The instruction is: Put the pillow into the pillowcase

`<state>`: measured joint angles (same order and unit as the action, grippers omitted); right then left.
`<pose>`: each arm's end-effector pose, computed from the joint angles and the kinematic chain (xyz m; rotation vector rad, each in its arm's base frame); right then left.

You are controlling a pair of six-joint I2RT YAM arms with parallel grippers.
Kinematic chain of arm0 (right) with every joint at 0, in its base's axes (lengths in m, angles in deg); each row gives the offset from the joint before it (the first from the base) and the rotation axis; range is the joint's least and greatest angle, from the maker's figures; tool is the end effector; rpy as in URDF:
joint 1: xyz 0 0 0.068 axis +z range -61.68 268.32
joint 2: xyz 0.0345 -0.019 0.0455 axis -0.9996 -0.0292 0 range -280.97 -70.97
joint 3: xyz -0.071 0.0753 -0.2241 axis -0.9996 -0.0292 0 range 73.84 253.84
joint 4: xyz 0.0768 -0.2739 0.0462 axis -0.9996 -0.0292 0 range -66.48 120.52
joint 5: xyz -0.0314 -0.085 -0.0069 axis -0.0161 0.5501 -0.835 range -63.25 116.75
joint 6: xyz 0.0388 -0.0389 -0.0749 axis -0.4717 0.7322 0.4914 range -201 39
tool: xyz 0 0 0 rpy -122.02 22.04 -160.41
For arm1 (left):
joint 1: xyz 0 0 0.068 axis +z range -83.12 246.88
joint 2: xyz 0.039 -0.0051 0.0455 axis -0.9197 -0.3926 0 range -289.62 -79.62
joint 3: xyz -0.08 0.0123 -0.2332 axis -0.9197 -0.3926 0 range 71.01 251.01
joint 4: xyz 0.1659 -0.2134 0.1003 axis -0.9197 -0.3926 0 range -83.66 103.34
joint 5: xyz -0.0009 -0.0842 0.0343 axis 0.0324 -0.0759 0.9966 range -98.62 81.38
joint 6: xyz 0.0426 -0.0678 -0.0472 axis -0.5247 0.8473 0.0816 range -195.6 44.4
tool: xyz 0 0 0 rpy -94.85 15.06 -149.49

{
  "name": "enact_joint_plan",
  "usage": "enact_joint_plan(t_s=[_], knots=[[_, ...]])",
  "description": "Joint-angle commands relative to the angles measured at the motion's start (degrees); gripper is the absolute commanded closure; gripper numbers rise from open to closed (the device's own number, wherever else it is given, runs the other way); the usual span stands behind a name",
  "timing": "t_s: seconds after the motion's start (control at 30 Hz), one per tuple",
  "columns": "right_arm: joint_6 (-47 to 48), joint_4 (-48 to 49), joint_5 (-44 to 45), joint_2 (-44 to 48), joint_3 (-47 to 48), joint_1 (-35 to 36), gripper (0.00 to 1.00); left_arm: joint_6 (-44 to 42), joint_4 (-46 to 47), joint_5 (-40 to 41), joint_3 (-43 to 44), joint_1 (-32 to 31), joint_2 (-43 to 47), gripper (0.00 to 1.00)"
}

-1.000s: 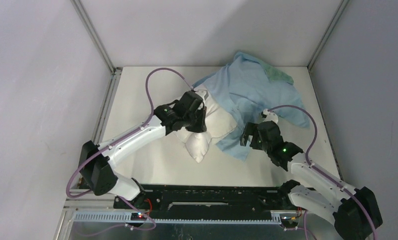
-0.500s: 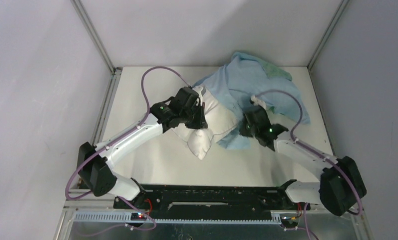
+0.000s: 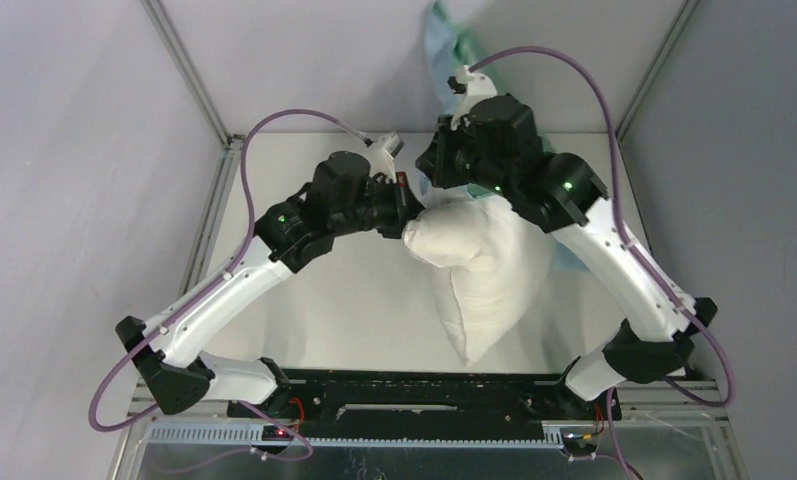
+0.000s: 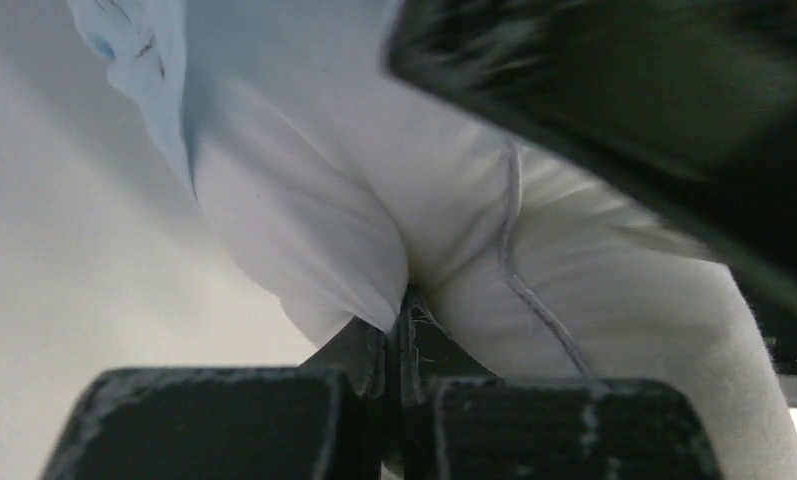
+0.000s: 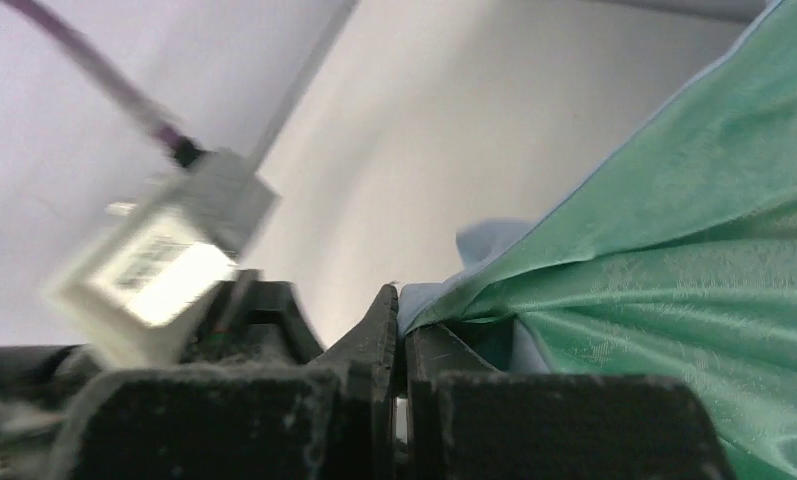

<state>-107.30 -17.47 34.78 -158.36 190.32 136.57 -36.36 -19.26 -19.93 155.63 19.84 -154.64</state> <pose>0.2532 0.2663 0.4848 -0.2775 1.9489 0.7412 0.2347 -0.2761 0.3864 0.2875 2.1406 -1.1310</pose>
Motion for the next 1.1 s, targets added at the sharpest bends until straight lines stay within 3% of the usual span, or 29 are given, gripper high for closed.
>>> enact_joint_plan(t_s=[0.0,0.17,0.2,0.33,0.4,0.5,0.73,0.9,1.0,1.07], knots=[[0.5,0.8,-6.6,-4.2,-3.1,-2.3,1.0,2.3,4.6,1.2,-3.7,4.8,1.9,1.0],[0.1,7.0,-11.8,-7.2,-12.2,-5.1,1.0,5.8,12.9,-5.5,-20.2,13.5,1.5,1.0],[0.7,7.0,-12.0,-8.1,-12.4,-4.9,0.95,6.2,14.8,-5.8,-23.7,15.3,1.3,1.0],[4.2,7.3,-8.5,-6.7,-13.6,-1.6,0.39,6.8,19.8,-7.0,-32.6,20.8,0.7,1.0],[6.2,7.8,-3.6,-4.6,-15.4,0.3,0.2,5.7,19.7,-6.0,-33.9,22.3,0.5,1.0],[9.6,8.4,1.3,-1.5,-18.7,1.7,0.04,4.7,19.8,-5.4,-34.9,23.8,0.3,1.0],[19.1,11.3,8.5,2.4,-30.2,3.6,0.01,4.3,21.6,-6.5,-36.2,25.6,-0.5,1.0],[21.3,11.9,13.8,2.9,-34.4,3.1,0.06,3.8,21.6,-6.9,-36.1,26.1,-0.7,1.0],[21.8,12.3,14.4,2.4,-34.9,1.7,0.15,3.5,21.4,-6.9,-35.9,26.3,-0.9,1.0],[22.0,13.0,15.4,1.5,-34.3,1.0,0.3,3.3,21.2,-6.7,-35.8,26.4,-1.0,1.0]])
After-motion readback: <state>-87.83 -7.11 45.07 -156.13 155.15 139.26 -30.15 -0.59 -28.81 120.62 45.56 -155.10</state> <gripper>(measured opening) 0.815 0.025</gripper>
